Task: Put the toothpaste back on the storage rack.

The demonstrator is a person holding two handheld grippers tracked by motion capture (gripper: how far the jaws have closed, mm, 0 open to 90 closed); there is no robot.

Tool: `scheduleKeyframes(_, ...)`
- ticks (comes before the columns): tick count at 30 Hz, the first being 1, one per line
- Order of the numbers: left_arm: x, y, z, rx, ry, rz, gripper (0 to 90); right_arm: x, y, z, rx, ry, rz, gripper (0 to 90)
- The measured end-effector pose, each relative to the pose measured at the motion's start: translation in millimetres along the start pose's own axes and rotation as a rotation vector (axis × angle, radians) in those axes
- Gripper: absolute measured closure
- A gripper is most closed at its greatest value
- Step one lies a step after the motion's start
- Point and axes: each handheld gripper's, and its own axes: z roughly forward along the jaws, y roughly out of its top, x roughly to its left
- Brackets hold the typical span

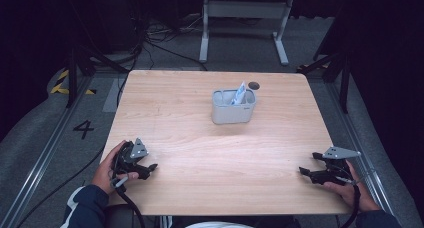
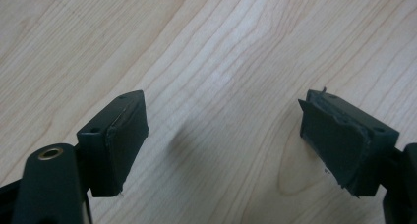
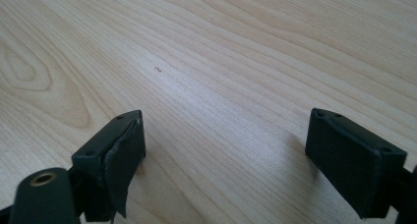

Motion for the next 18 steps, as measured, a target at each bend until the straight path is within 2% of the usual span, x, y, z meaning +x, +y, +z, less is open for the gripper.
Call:
scheduleKeyframes(4, 3.5, -8.7, -1.4, -0.030, -0.003, -0.042, 18.5, 0.0, 0.0, 0.0, 0.000, 0.000, 0.000, 15.6)
scheduleKeyframes(7, 5.1, -16.8, -0.8, -0.065, -0.038, -0.117, 18.3, -0.2, 0.1, 0.0, 0.001, 0.001, -0.001, 15.6)
scheduleKeyframes(8, 6.1, -21.1, -0.2, -0.084, -0.051, -0.159, 18.2, -0.3, 0.1, 0.1, 0.000, 0.002, -0.001, 15.6)
scheduleKeyframes(9, 7.4, -24.5, 0.0, -0.096, -0.059, -0.182, 17.8, -0.4, 0.2, 0.3, 0.000, 0.003, -0.002, 15.5)
scheduleKeyframes(10, 8.0, -27.0, 0.2, -0.102, -0.065, -0.204, 17.1, -0.5, 0.4, 0.4, 0.000, 0.004, -0.001, 15.5)
scheduleKeyframes(11, 8.6, -28.5, -0.9, -0.097, -0.050, -0.218, 16.6, -0.6, 0.5, 0.6, 0.000, 0.004, -0.002, 15.4)
scheduleKeyframes(18, 6.5, -29.4, -1.6, -0.086, -0.040, -0.257, 14.4, -1.4, 1.0, 1.2, -0.001, 0.008, -0.005, 15.4)
